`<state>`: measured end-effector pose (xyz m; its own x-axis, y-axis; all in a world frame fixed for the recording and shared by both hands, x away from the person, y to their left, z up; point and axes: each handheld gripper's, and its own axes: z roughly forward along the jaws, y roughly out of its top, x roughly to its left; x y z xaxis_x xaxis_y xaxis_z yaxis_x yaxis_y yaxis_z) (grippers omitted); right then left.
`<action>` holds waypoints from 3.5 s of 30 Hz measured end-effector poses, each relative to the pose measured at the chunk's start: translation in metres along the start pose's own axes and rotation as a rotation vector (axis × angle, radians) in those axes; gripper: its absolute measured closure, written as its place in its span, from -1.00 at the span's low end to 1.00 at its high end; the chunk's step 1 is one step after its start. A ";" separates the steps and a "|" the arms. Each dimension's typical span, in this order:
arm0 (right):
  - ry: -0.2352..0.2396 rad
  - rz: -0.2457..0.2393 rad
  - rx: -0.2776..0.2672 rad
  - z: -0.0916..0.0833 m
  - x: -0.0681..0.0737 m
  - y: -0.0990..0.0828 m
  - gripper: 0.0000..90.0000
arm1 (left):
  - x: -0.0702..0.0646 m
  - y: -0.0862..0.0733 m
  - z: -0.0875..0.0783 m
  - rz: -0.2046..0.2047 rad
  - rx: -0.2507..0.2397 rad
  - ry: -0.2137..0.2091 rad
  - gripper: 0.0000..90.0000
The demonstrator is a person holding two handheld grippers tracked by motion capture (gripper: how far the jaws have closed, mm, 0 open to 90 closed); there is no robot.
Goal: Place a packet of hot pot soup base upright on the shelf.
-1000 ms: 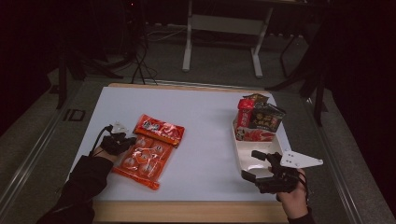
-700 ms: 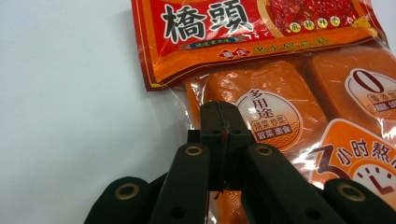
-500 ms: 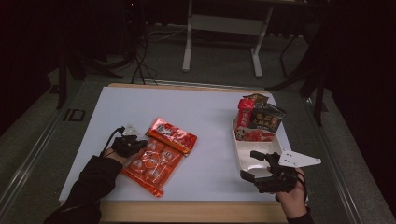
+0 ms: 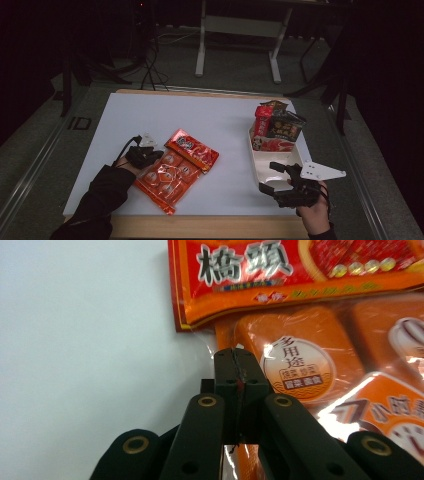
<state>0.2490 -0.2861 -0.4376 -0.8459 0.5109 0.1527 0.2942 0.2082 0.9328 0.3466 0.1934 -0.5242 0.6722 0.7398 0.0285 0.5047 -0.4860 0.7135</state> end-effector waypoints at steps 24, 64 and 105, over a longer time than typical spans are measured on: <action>-0.001 0.000 0.005 0.001 0.001 0.001 -0.66 | -0.008 -0.039 -0.030 -0.041 0.108 -0.109 1.00; 0.000 0.002 0.012 0.001 0.000 -0.002 -0.66 | -0.053 0.003 0.016 -0.051 0.037 -0.161 1.00; 0.002 -0.005 0.023 0.003 0.003 -0.004 -0.65 | -0.105 0.009 0.018 0.048 0.049 -0.356 0.99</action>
<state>0.2466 -0.2826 -0.4415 -0.8483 0.5081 0.1489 0.3004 0.2302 0.9256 0.2907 0.1032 -0.5331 0.8379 0.5116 -0.1904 0.4876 -0.5446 0.6824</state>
